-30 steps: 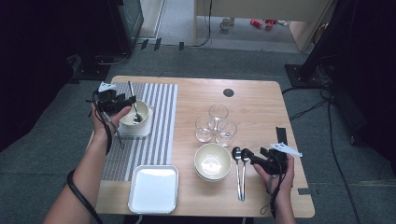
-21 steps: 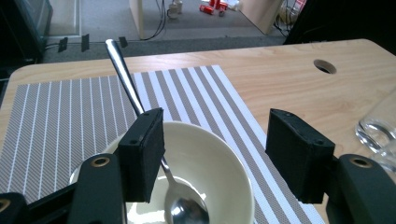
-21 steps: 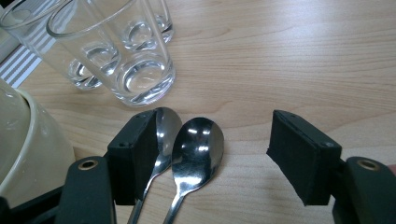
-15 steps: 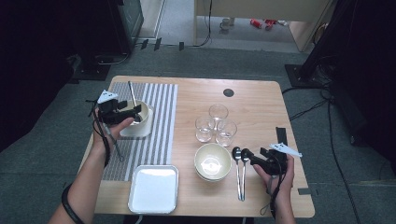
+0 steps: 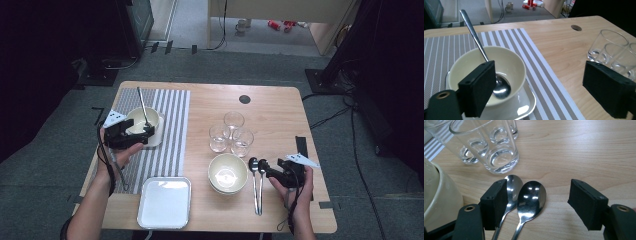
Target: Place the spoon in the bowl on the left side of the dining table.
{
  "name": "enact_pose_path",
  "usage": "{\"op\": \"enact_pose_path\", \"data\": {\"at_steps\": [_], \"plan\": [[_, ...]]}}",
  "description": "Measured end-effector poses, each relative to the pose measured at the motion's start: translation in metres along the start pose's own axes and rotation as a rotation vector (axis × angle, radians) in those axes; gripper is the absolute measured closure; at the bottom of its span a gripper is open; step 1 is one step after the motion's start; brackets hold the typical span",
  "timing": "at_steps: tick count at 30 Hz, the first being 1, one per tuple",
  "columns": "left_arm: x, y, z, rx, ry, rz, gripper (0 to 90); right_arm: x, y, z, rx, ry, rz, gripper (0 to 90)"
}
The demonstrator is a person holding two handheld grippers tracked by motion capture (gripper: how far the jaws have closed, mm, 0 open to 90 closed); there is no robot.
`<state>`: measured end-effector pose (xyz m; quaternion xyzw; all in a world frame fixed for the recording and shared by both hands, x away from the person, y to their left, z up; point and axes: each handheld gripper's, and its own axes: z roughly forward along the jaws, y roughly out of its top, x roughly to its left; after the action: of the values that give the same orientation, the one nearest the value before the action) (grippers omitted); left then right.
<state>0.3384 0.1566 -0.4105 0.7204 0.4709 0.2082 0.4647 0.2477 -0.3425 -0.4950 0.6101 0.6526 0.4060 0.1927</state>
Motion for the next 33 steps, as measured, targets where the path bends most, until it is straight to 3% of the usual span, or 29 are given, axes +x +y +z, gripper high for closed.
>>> {"op": "enact_pose_path", "data": {"at_steps": [23, 26, 33], "plan": [[-0.019, -0.063, -0.018, 0.067, -0.014, 0.005, 10.3, 0.0, -0.003, 0.002, 0.012, -0.042, -0.032, 30.2], [-0.02, -0.067, -0.017, 0.073, -0.022, -0.008, 10.3, -0.001, -0.003, 0.001, 0.012, -0.052, -0.037, 30.3], [-0.027, -0.071, -0.013, 0.084, -0.042, 0.006, 10.3, -0.007, -0.003, -0.001, 0.012, -0.079, -0.041, 30.7]]}}
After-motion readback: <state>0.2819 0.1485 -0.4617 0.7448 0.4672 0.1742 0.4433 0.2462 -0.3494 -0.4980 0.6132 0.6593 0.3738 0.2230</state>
